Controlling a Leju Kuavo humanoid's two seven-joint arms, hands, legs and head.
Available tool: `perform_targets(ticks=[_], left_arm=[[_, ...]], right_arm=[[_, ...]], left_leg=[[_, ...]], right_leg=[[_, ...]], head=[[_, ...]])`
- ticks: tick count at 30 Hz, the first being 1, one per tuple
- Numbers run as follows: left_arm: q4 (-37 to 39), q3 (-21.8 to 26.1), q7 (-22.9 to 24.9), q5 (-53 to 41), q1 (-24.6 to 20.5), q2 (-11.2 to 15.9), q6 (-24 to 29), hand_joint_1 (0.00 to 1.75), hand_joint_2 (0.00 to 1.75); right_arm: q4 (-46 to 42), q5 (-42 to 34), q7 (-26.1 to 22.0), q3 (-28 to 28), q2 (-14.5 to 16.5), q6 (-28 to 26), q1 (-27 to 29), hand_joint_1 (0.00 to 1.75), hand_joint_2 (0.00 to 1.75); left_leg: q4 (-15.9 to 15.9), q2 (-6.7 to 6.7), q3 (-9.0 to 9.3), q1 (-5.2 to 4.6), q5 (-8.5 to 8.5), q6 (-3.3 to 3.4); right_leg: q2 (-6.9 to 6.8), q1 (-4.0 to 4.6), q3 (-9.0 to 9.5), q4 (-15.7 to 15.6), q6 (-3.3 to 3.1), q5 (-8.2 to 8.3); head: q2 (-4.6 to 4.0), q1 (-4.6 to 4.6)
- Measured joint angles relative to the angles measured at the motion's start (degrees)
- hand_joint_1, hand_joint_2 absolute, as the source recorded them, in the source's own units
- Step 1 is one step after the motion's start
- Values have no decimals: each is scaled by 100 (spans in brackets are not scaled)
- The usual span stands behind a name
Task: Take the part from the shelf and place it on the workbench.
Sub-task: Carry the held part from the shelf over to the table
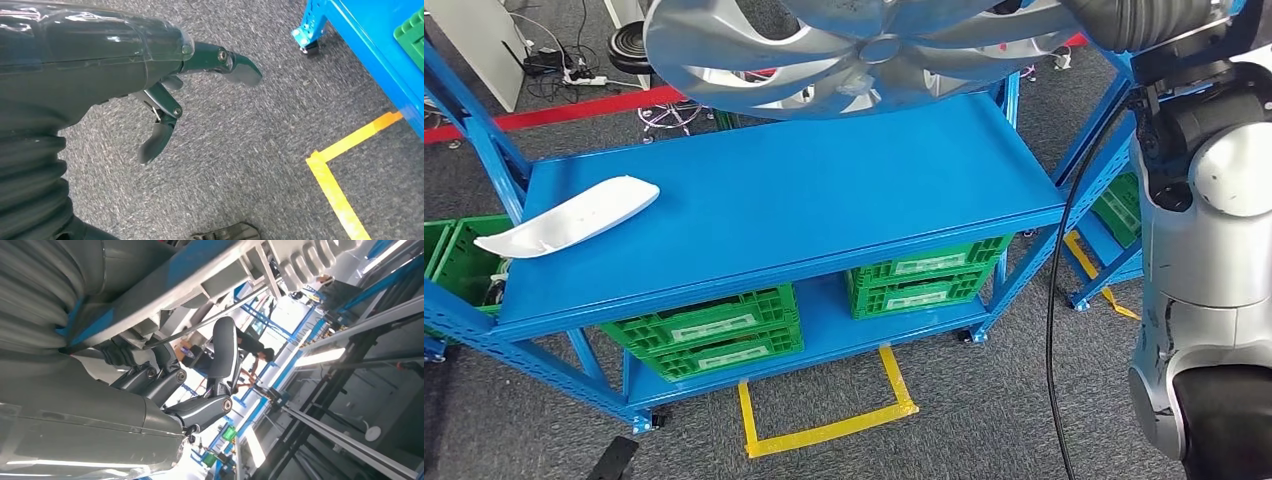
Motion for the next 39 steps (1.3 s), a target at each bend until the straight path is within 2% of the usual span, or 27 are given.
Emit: perform_targets(ticks=[16, 20, 22, 24, 26, 27, 28, 29, 30, 31, 32, 33, 34, 37, 39], left_arm=[[-237, -12, 98, 106, -89, 99, -48, 0, 175], [-254, -25, 181, 111, -149, 101, -52, 0, 175], [-257, -32, 177, 123, -201, 99, -58, 0, 175], [-262, -37, 188, 132, -285, 94, -63, 0, 175], [-267, -41, 224, 137, -366, 81, -73, 0, 175], [-267, -43, 234, 140, -388, 73, -79, 0, 175], [-266, -45, 232, 143, -399, 66, -82, 0, 175], [-264, -47, 216, 146, -401, 61, -82, 0, 175], [-263, -49, 193, 150, -401, 55, -83, 0, 175], [-261, -51, 169, 154, -399, 50, -83, 0, 175], [-259, -53, 145, 158, -398, 38, -83, 0, 175], [-256, -55, 127, 163, -393, 27, -82, 0, 175], [-251, -56, 115, 166, -385, 17, -81, 0, 175], [-234, -67, 110, 169, -367, -5, -82, 0, 175], [-227, -78, 119, 170, -369, -3, -79, 0, 175]], right_arm=[[28, -193, -179, -5, 57, 41, -30, 175, 175], [64, -232, -181, -4, 77, 25, -73, 175, 175], [89, -268, -218, -9, 78, 7, -84, 175, 175], [118, -305, -252, -22, 79, -20, -111, 175, 175], [158, -334, -261, -38, 88, -40, -144, 175, 175], [182, -346, -266, -44, 93, -48, -142, 175, 175], [206, -358, -273, -50, 97, -54, -130, 175, 175], [227, -366, -281, -54, 99, -59, -114, 175, 175], [243, -372, -289, -60, 98, -63, -102, 175, 175], [254, -378, -291, -71, 98, -67, -96, 175, 175], [263, -390, -290, -83, 98, -71, -91, 175, 175], [269, -402, -289, -96, 98, -79, -83, 175, 175], [272, -413, -289, -107, 98, -87, -68, 175, 175], [287, -419, -272, -109, 99, -99, -34, 175, 175], [290, -417, -247, -109, 101, -107, -30, 175, 175]], left_leg=[[6, 24, -1, -29, -10, 16], [7, 22, -6, -47, -14, 41], [-23, 25, 12, -23, 4, 75], [-54, 30, 35, 6, 31, 114], [-54, 33, 38, 5, 40, 128], [-53, 32, 39, 3, 39, 128], [-51, 32, 41, -1, 37, 127], [-50, 30, 44, -5, 34, 124], [-49, 27, 49, -11, 30, 119], [-50, 23, 51, -17, 25, 111], [-50, 20, 39, -26, 22, 97], [-50, 18, 24, -24, 26, 73], [-54, 18, 6, -14, 39, 43], [-60, 18, -28, 8, 49, -56], [167, 17, -122, 10, -193, -118]], right_leg=[[4, -19, -1, -14, 10, 7], [2, -36, 1, -32, 45, 19], [8, -37, -15, -2, 79, -20], [15, -36, -161, 333, 105, -239], [16, -37, -507, 1066, 111, -586], [17, -37, -681, 1402, 109, -688], [17, -36, -796, 1589, 99, -683], [18, -35, -822, 1571, 80, -558], [19, -31, -752, 1337, 48, -334], [25, -21, -627, 972, 1, -86], [34, -3, -483, 624, -51, 96], [40, 20, -367, 333, -94, 209], [45, 42, -299, 165, -123, 245], [29, 58, -256, 6, -159, 268], [1, 23, -248, -85, -204, 322]], head=[[0, -8], [0, -21], [0, -25], [0, 7], [0, 47], [0, 57], [0, 61], [0, 69], [0, 75], [0, 83], [0, 73], [0, 62], [0, 51], [0, 46], [0, 5]])
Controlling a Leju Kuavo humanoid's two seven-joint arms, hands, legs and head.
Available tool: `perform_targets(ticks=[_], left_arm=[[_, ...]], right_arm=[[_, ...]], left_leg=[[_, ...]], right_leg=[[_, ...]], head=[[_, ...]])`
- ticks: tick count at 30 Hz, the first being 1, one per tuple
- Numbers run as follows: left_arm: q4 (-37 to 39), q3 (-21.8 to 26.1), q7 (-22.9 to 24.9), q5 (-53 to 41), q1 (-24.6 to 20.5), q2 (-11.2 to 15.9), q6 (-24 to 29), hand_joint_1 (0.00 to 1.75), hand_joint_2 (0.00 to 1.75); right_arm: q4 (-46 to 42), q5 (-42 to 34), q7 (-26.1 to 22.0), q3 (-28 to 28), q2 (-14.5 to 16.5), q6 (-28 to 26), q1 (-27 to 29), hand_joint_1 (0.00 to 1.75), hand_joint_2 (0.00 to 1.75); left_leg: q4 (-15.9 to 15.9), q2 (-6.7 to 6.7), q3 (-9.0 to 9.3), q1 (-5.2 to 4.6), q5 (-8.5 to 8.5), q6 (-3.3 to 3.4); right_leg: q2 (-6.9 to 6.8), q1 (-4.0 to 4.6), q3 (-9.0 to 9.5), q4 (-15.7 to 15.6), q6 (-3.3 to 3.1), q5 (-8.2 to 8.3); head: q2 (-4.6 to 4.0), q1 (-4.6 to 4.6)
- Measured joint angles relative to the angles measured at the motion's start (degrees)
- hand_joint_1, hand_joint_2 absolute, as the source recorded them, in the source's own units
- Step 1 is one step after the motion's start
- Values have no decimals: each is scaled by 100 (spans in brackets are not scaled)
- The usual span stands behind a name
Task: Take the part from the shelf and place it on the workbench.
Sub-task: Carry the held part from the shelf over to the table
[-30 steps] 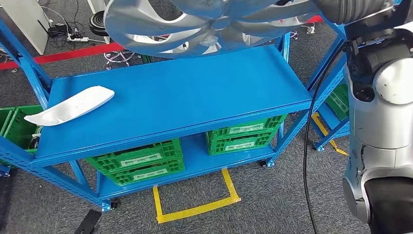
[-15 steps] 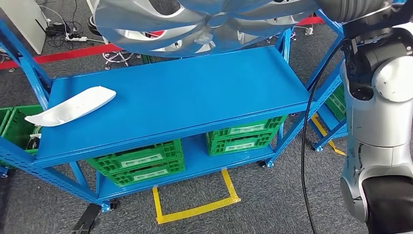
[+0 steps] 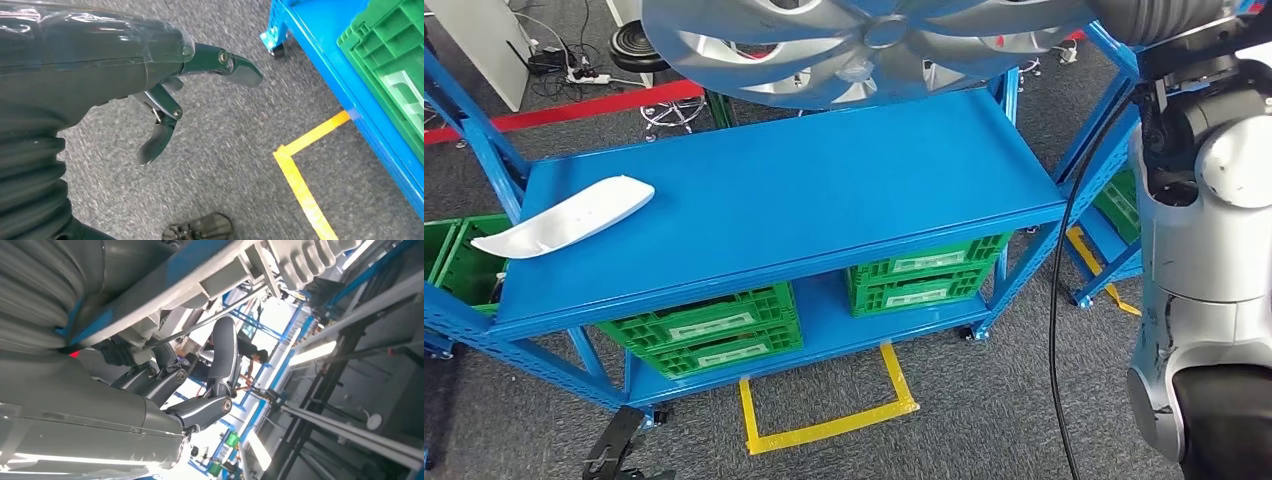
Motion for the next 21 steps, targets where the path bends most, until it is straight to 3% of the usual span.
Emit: perform_targets(ticks=[3, 5, 6, 8, 9, 11, 13, 14, 16, 18, 19, 20, 21], left_arm=[[14, -5, 24, 3, 13, 6, 6, 0, 175], [27, -16, 12, 15, 27, 3, 5, 0, 175], [35, -23, 2, 23, 29, 4, 5, 0, 175], [49, -35, -8, 34, 14, 3, 3, 0, 175], [52, -38, 6, 38, 3, 4, 2, 0, 175], [53, -47, 56, 42, -18, -4, -1, 0, 175], [52, -56, 114, 44, -44, -20, -2, 0, 175], [52, -60, 128, 44, -60, -27, -2, 0, 175], [54, -65, 117, 44, -74, -34, -2, 0, 175], [55, -72, 85, 44, -63, -36, 0, 0, 175], [56, -75, 75, 45, -58, -37, 2, 0, 175], [57, -79, 68, 45, -56, -38, 5, 0, 175], [57, -80, 60, 46, -56, -37, 9, 0, 175]], right_arm=[[7, 1, 18, -1, 0, -11, 59, 175, 175], [26, 1, 17, -3, 0, -8, 121, 175, 175], [38, 1, 16, -6, 1, -8, 139, 175, 175], [44, -1, 16, -13, 2, -8, 128, 175, 175], [42, 0, 25, -14, 1, -9, 103, 175, 175], [43, 4, 57, -6, 4, -11, 34, 175, 175], [50, 9, 104, 4, 14, -16, -22, 175, 175], [53, 9, 118, 5, 19, -19, -35, 175, 175], [56, 9, 124, -1, 18, -24, -22, 175, 175], [58, 6, 111, -5, 7, -27, 20, 175, 175], [59, 5, 105, -5, 3, -29, 38, 175, 175], [60, 4, 98, -5, 3, -30, 54, 175, 175], [59, 1, 87, -6, 3, -31, 73, 175, 175]], left_leg=[[919, 0, -318, 63, -555, -100], [1115, 8, -327, 124, -554, -172], [935, 14, -198, 154, -414, -209], [279, 23, 195, 194, -139, -282], [33, 16, 324, 197, -64, -281], [-122, -4, 372, 175, -51, -229], [-121, -9, 306, 173, 8, -125], [-122, -8, 271, 171, 48, -64], [-133, -6, 182, 161, 136, 58], [-130, -8, 77, 116, 222, 129], [-127, -9, 18, 87, 268, 149], [-126, -10, -43, 53, 316, 164], [-124, -11, -102, 17, 364, 176]], right_leg=[[-26, -27, -34, -20, -20, 50], [-31, -47, -80, 1, 4, 77], [-29, -65, -115, 27, 22, 90], [-22, -99, -218, 118, 88, 105], [-16, -106, -270, 164, 131, 117], [1, -101, -338, 209, 219, 169], [9, -112, -363, 214, 280, 205], [9, -118, -392, 277, 303, 126], [10, -121, -511, 705, 331, -294], [11, -105, -649, 1403, 327, -803], [12, -95, -677, 1673, 310, -944], [13, -77, -636, 1784, 278, -964], [15, -53, -509, 1705, 228, -879]], head=[[0, -93], [0, -126], [0, -137], [0, -171], [0, -186], [0, -192], [0, -164], [0, -145], [0, -78], [0, 8], [0, 39], [0, 61], [0, 74]])
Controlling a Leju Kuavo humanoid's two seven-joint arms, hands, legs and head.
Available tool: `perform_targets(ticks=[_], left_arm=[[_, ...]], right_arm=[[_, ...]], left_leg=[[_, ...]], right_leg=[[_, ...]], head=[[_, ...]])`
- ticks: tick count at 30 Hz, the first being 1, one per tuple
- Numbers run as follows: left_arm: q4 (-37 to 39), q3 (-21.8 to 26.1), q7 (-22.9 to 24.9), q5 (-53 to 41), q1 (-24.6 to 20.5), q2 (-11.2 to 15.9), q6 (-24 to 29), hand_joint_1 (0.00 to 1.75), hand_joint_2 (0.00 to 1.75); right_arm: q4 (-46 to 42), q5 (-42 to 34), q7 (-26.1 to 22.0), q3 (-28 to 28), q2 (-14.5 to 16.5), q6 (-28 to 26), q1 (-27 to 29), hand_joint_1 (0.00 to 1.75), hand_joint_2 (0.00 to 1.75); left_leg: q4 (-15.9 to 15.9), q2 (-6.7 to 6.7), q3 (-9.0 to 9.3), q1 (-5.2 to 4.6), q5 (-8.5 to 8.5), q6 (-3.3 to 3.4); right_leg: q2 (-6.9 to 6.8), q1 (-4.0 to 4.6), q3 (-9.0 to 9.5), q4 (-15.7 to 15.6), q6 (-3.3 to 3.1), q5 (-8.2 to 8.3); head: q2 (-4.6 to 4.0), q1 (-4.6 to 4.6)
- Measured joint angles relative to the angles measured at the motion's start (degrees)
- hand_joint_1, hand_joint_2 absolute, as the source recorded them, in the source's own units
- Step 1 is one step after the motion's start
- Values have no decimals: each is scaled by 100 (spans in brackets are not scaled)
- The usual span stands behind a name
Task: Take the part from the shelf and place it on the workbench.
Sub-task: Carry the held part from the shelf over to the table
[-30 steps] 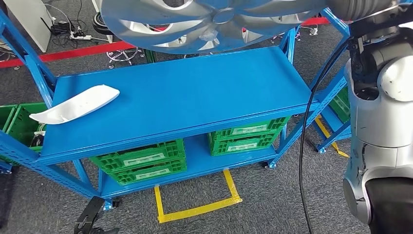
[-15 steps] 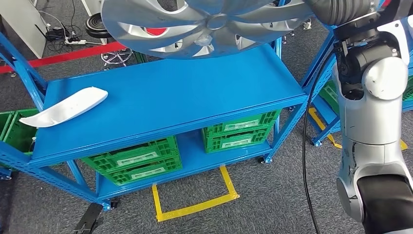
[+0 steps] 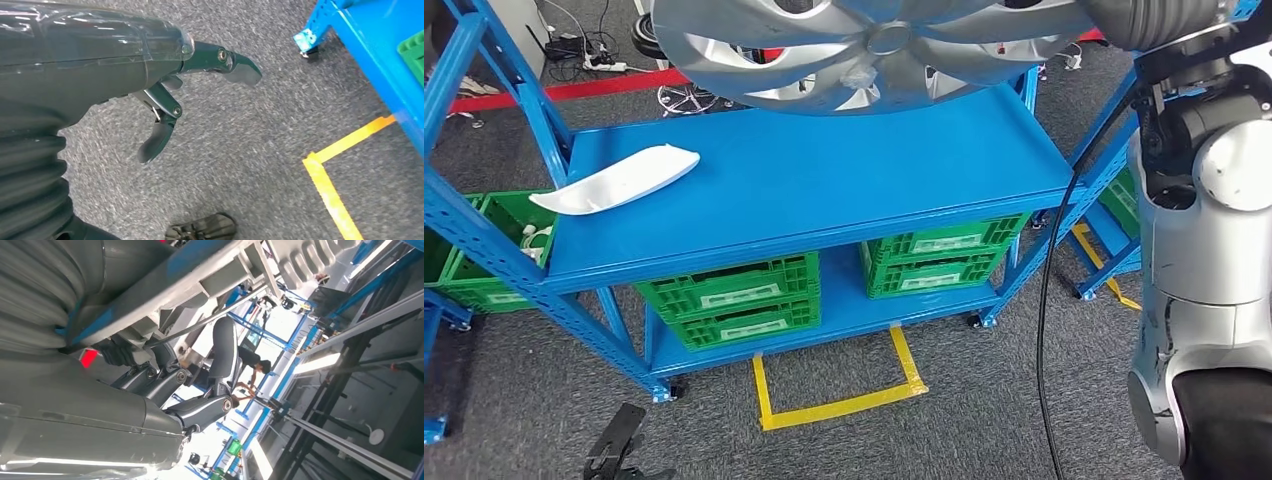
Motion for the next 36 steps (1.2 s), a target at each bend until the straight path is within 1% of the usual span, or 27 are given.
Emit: perform_targets(ticks=[2, 4, 5, 6, 8, 9, 10, 12, 13, 14, 15, 17, 18, 19, 21, 23, 24, 25, 27, 28, 29, 30, 31, 33, 34, 35, 36], left_arm=[[-1, -2, -24, 5, 2, 2, 9, 0, 175], [-2, -3, -24, 11, -2, 8, 26, 0, 175], [-2, -3, -5, 13, -7, 15, 41, 0, 175], [-2, -4, 16, 14, -12, 25, 57, 0, 175], [-3, -8, 33, 27, -7, 45, 83, 0, 175], [-3, -12, 22, 41, 1, 60, 92, 0, 175], [-4, -14, 3, 62, 10, 78, 105, 0, 175], [-5, -16, -15, 103, 43, 124, 133, 0, 175], [-8, -16, 1, 123, 76, 143, 154, 0, 175], [-17, -18, 32, 148, 124, 163, 179, 0, 175], [-33, -19, 68, 174, 184, 187, 208, 0, 175], [-93, -24, 136, 255, 317, 263, 275, 0, 175], [-134, -26, 173, 307, 377, 306, 309, 0, 175], [-186, -27, 226, 372, 432, 358, 351, 0, 175], [-318, -30, 374, 511, 543, 453, 419, 0, 175], [-472, -34, 536, 631, 650, 528, 473, 0, 175], [-546, -37, 609, 681, 688, 561, 494, 0, 175], [-618, -39, 660, 728, 717, 589, 510, 0, 175], [-747, -44, 681, 818, 766, 643, 504, 0, 175], [-792, -45, 652, 856, 787, 657, 491, 0, 175], [-821, -47, 614, 884, 803, 662, 476, 0, 175], [-842, -50, 580, 903, 813, 661, 466, 0, 175], [-862, -55, 558, 918, 820, 661, 461, 0, 175], [-916, -64, 510, 947, 831, 659, 457, 0, 175], [-939, -68, 463, 968, 834, 659, 456, 0, 175], [-951, -73, 393, 989, 835, 655, 446, 0, 175], [-952, -81, 304, 1010, 833, 650, 425, 0, 175]], right_arm=[[-9, -10, -24, -6, -1, -3, 37, 175, 175], [-29, -15, -29, -12, -1, -5, 45, 175, 175], [-38, -17, -24, -12, 0, -6, 32, 175, 175], [-42, -26, -18, -11, 3, -6, 20, 175, 175], [-38, -57, -26, -5, 14, -2, 17, 175, 175], [-32, -77, -49, -1, 24, 4, 35, 175, 175], [-23, -94, -82, 4, 38, 10, 55, 175, 175], [-3, -117, -139, 13, 77, 18, 78, 175, 175], [10, -124, -150, 16, 100, 14, 82, 175, 175], [24, -131, -150, 18, 125, 4, 85, 175, 175], [37, -142, -148, 19, 146, -12, 91, 175, 175], [49, -176, -145, 17, 174, -68, 128, 175, 175], [42, -193, -145, 11, 179, -104, 154, 175, 175], [33, -210, -145, 5, 181, -145, 181, 175, 175], [20, -239, -146, -6, 189, -231, 223, 175, 175], [21, -273, -148, -8, 207, -315, 271, 175, 175], [21, -286, -148, -11, 218, -348, 297, 175, 175], [21, -294, -147, -16, 224, -369, 326, 175, 175], [22, -300, -146, -22, 233, -378, 381, 175, 175], [26, -303, -146, -22, 238, -374, 400, 175, 175], [31, -306, -146, -20, 244, -369, 406, 175, 175], [36, -309, -144, -17, 250, -364, 399, 175, 175], [39, -311, -138, -15, 254, -362, 383, 175, 175], [36, -312, -114, -12, 262, -359, 335, 175, 175], [30, -314, -101, -11, 266, -358, 309, 175, 175], [26, -322, -88, -10, 271, -357, 292, 175, 175], [22, -339, -69, -9, 275, -353, 289, 175, 175]], left_leg=[[-1, -1, -93, -59, 88, 17], [-10, 6, -157, -83, 176, -7], [-24, 15, -180, -71, 229, -34], [-50, 21, -196, -59, 288, -69], [-75, 16, -235, -52, 306, -130], [-4, 10, -282, -53, 181, -158], [181, 4, -360, -51, -41, -189], [816, 6, -543, -9, -564, -259], [1137, 8, -598, 17, -703, -301], [1341, 10, -593, 47, -704, -346], [1392, 15, -511, 82, -589, -394], [1001, 38, -97, 172, -290, -508], [644, 47, 185, 198, -282, -565], [329, 49, 410, 215, -355, -572], [7, 36, 591, 195, -528, -492], [4, 32, 502, 189, -477, -338], [6, 31, 448, 189, -422, -272], [-1, 32, 379, 191, -354, -210], [2, 25, 228, 173, -218, -138], [4, 23, 144, 153, -149, -118], [6, 23, 60, 129, -82, -105], [8, 25, -25, 102, -15, -95], [7, 26, -106, 72, 52, -90], [6, 31, -231, 27, 175, -91], [1, 38, -271, 13, 236, -103], [-16, 48, -299, 13, 300, -122], [-48, 60, -319, 17, 375, -150]], right_leg=[[10, 84, 469, -642, -174, 270], [6, 158, 906, -1351, -332, 345], [5, 187, 999, -1545, -364, 334], [1, 203, 1031, -1636, -363, 355], [-16, 201, 1010, -1793, -357, 515], [-32, 186, 991, -1873, -367, 609], [-48, 164, 951, -1945, -368, 699], [-58, 137, 809, -1954, -356, 831], [-60, 116, 718, -1936, -337, 884], [-61, 90, 621, -1907, -313, 936], [-61, 58, 520, -1869, -282, 984], [-59, -9, 306, -1740, -204, 1056], [-56, -28, 202, -1651, -163, 1073], [-55, -34, 118, -1563, -124, 1088], [-58, -33, 26, -1468, -55, 1145], [-52, -49, -8, -1460, 3, 1182], [-43, -57, -43, -1398, 27, 1076], [-32, -62, -97, -1208, 49, 842], [-20, -58, -218, -532, 68, 220], [-19, -53, -254, -159, 62, -1], [-18, -43, -239, 94, 42, -76], [-17, -26, -155, 181, 5, -30], [-12, 4, 25, 55, -55, 98], [8, 109, 625, -669, -233, 288], [14, 157, 941, -1118, -312, 277], [21, 199, 1161, -1460, -353, 233], [23, 228, 1277, -1681, -366, 203]], head=[[0, 14], [0, -13], [0, -29], [0, -37], [0, -27], [0, -32], [0, -54], [0, -102], [0, -120], [0, -129], [0, -138], [0, -169], [0, -203], [0, -224], [0, -230], [0, -208], [0, -194], [0, -167], [0, -80], [0, -41], [0, -14], [0, 7], [0, 21], [0, 31], [0, 25], [0, 10], [0, -4]])
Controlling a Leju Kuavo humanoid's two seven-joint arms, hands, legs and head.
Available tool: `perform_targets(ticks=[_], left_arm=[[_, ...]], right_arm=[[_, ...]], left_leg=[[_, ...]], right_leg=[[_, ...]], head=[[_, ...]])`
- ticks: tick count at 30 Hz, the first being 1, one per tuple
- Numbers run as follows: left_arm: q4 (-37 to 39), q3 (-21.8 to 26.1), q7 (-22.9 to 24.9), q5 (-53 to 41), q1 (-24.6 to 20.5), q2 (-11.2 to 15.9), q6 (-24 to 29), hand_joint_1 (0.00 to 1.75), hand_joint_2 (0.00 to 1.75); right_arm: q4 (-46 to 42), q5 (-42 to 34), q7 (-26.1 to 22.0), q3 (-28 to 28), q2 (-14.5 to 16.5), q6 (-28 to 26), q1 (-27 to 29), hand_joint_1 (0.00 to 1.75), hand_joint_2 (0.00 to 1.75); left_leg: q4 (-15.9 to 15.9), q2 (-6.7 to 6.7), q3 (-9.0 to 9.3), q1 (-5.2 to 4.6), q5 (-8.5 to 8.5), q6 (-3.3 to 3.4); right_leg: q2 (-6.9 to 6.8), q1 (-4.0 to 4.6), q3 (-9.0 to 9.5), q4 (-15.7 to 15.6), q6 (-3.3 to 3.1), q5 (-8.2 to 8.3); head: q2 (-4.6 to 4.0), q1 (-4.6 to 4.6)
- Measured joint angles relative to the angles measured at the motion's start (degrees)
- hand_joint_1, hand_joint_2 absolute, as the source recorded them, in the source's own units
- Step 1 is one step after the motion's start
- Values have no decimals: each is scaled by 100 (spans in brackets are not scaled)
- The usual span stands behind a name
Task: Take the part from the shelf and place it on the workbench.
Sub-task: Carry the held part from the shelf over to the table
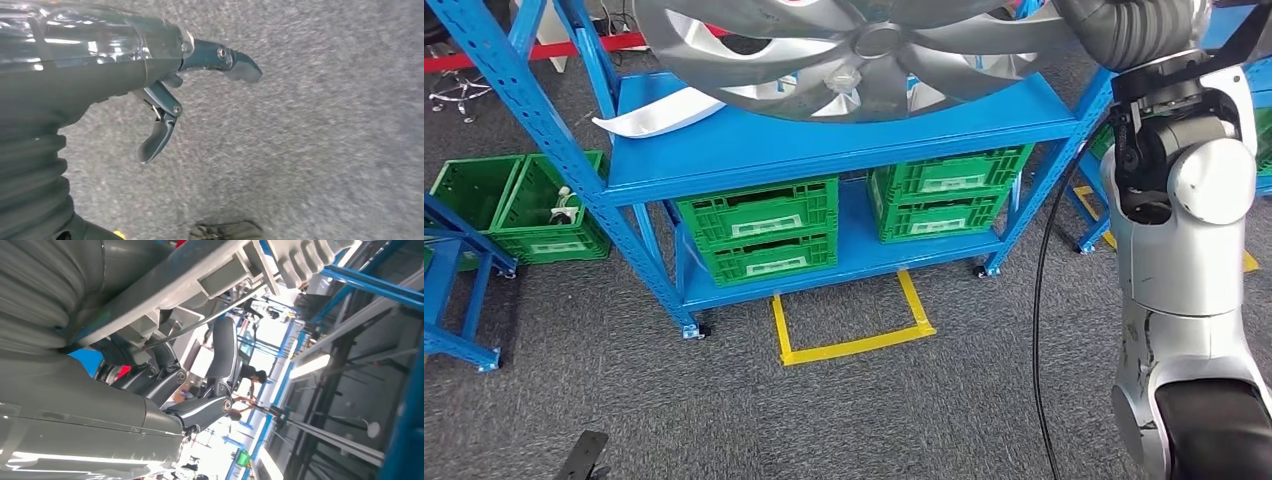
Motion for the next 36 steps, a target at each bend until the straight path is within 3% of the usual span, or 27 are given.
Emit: perform_targets(ticks=[2, 3, 4, 5, 7, 8, 10, 11, 12, 14, 15, 17, 19, 21, 23, 24, 25, 26, 28, 30, 32, 33, 35, 36], left_arm=[[49, -24, -181, 27, -10, -26, -59, 0, 175], [95, -41, -258, 35, -20, -51, -85, 0, 175], [147, -58, -321, 39, -32, -80, -102, 0, 175], [202, -76, -375, 42, -47, -112, -113, 0, 175], [311, -107, -459, 50, -80, -181, -130, 0, 175], [370, -122, -499, 59, -100, -224, -140, 0, 175], [486, -148, -577, 92, -146, -311, -155, 0, 175], [539, -162, -615, 114, -172, -347, -156, 0, 175], [595, -179, -648, 142, -203, -374, -148, 0, 175], [701, -207, -695, 197, -259, -414, -116, 0, 175], [747, -217, -708, 227, -281, -428, -98, 0, 175], [822, -226, -729, 284, -297, -463, -77, 0, 175], [903, -229, -755, 325, -310, -504, -72, 0, 175], [979, -231, -776, 347, -324, -547, -86, 0, 175], [1052, -233, -803, 363, -326, -596, -107, 0, 175], [1098, -234, -835, 372, -326, -623, -116, 0, 175], [1148, -234, -879, 383, -327, -654, -124, 0, 175], [1196, -235, -924, 394, -330, -689, -131, 0, 175], [1281, -235, -983, 407, -360, -767, -140, 0, 175], [1358, -236, -1003, 411, -410, -839, -146, 0, 175], [1427, -238, -1007, 413, -436, -885, -150, 0, 175], [1455, -240, -1007, 413, -438, -898, -152, 0, 175], [1506, -241, -1007, 413, -445, -914, -156, 0, 175], [1529, -242, -1007, 413, -448, -923, -162, 0, 175]], right_arm=[[1, -50, 71, 2, 2, 15, 46, 175, 175], [0, -69, 124, 6, 1, 26, 87, 175, 175], [-3, -79, 176, 11, 1, 38, 129, 175, 175], [-10, -83, 228, 17, -1, 47, 165, 175, 175], [-30, -84, 332, 22, -3, 57, 201, 175, 175], [-37, -84, 385, 24, -3, 58, 205, 175, 175], [-39, -90, 466, 30, -2, 55, 206, 175, 175], [-40, -95, 485, 33, -1, 52, 207, 175, 175], [-49, -102, 491, 34, -1, 49, 209, 175, 175], [-75, -119, 492, 32, -1, 43, 193, 175, 175], [-85, -132, 489, 33, -1, 41, 174, 175, 175], [-87, -155, 473, 40, 4, 45, 134, 175, 175], [-83, -154, 442, 43, 5, 65, 107, 175, 175], [-81, -135, 410, 53, 5, 94, 96, 175, 175], [-72, -92, 392, 84, 10, 123, 97, 175, 175], [-62, -58, 380, 105, 15, 140, 96, 175, 175], [-49, -16, 365, 129, 23, 157, 94, 175, 175], [-39, 24, 350, 149, 32, 172, 86, 175, 175], [-26, 81, 333, 172, 52, 184, 43, 175, 175], [-17, 99, 327, 174, 67, 185, -12, 175, 175], [-6, 118, 325, 181, 81, 186, -35, 175, 175], [-3, 130, 327, 187, 92, 190, -35, 175, 175], [-2, 146, 332, 193, 105, 196, -35, 175, 175], [-1, 147, 333, 193, 110, 199, -31, 175, 175]], left_leg=[[-88, 12, -36, 10, 120, -58], [-75, 7, -72, 8, 46, -83], [35, -6, -123, 6, -146, -105], [258, -18, -191, 14, -442, -124], [959, -35, -321, 26, -984, -167], [1277, -38, -343, 29, -1066, -185], [1490, -40, -185, 30, -838, -202], [1319, -40, 31, 30, -679, -197], [993, -39, 330, 27, -631, -183], [248, -43, 875, 12, -794, -123], [12, -45, 1015, 1, -904, -94], [-133, -46, 1035, 2, -926, -10], [-169, -37, 987, 29, -837, 93], [-181, -30, 912, 46, -752, 150], [-177, -38, 836, 52, -689, 148], [-175, -47, 806, 57, -663, 135], [-173, -60, 783, 63, -640, 118], [-173, -77, 769, 69, -623, 99], [-170, -122, 722, 76, -588, 50], [-164, -187, 636, 85, -535, -26], [-160, -278, 560, 88, -480, -110], [-135, -261, 516, 79, -499, -141], [168, -135, 338, 62, -718, -184], [489, -53, 184, 61, -908, -195]], right_leg=[[-15, -2, -31, -166, 24, 119], [-30, -16, -79, -222, 16, 221], [-43, -33, -141, -272, 3, 322], [-54, -48, -215, -295, -5, 410], [-52, -48, -423, -259, -17, 546], [-54, -48, -534, -226, -8, 606], [-57, -48, -762, -136, 13, 713], [-59, -48, -871, -77, 30, 756], [-62, -45, -974, -17, 47, 785], [-76, -36, -1114, 99, 90, 832], [-83, -34, -1157, 130, 113, 861], [-79, -40, -1210, 151, 168, 923], [-42, -57, -1308, 330, 247, 769], [-14, -100, -1508, 938, 340, 347], [-16, -152, -1669, 1599, 400, 15], [-15, -169, -1647, 1709, 415, -16], [-7, -183, -1518, 1590, 421, 58], [21, -198, -1306, 1280, 420, 207], [212, -233, -854, 504, 399, 476], [330, -241, -679, 138, 366, 548], [222, -229, -682, 81, 326, 536], [153, -234, -682, 48, 299, 533], [14, -238, -687, -13, 232, 540], [-50, -226, -696, -13, 201, 547]], head=[[-1, -17], [-1, -32], [-1, -63], [-1, -107], [0, -189], [0, -218], [0, -261], [0, -279], [0, -293], [0, -304], [0, -312], [0, -338], [0, -344], [0, -319], [0, -298], [0, -292], [0, -289], [0, -286], [0, -288], [0, -282], [0, -274], [0, -280], [-1, -319], [-1, -343]])
